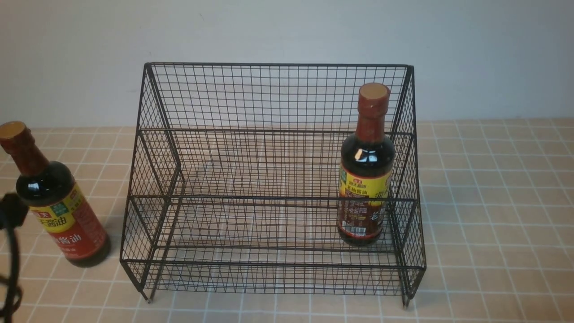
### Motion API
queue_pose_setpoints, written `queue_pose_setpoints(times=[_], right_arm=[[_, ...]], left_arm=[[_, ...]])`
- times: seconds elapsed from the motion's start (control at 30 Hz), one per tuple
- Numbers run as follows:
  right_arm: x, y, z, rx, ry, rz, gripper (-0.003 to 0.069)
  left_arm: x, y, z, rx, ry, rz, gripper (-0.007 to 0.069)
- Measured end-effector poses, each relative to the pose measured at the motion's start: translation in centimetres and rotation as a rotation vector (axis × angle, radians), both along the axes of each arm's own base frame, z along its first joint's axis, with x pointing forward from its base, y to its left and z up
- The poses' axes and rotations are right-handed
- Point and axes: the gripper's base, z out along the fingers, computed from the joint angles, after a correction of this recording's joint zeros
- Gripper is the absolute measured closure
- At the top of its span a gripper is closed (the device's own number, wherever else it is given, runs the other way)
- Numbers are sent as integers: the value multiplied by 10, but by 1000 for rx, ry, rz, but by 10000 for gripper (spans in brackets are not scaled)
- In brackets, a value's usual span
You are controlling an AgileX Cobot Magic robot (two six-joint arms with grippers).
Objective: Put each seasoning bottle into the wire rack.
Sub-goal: Use the left arm to grab the condiment bottle closest to it
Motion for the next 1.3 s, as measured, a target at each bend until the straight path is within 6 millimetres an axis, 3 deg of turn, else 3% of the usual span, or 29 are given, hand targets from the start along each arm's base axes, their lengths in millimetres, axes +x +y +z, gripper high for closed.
queue_pose_setpoints(times=[0.17,0.27,0.8,0.9,0.97,1.0,1.07,1.3], right_arm=[[0,0,0,-3,0,1,672],[0,0,0,-3,0,1,672],[0,0,0,-3,0,1,673],[0,0,0,-3,0,1,673],[0,0,0,-4,0,1,673],[0,0,0,-4,0,1,673],[0,0,0,-4,0,1,673],[0,0,0,-4,0,1,673]], left_arm=[[21,4,-2,-32,-26,48,135],[32,9,-9,-77,-31,99,90],[91,16,-47,-83,96,197,85],[97,16,-56,-72,120,203,143],[98,16,-59,-70,135,203,262],[98,16,-60,-69,136,203,274],[98,16,-60,-67,138,202,372],[92,14,-50,21,161,180,366]])
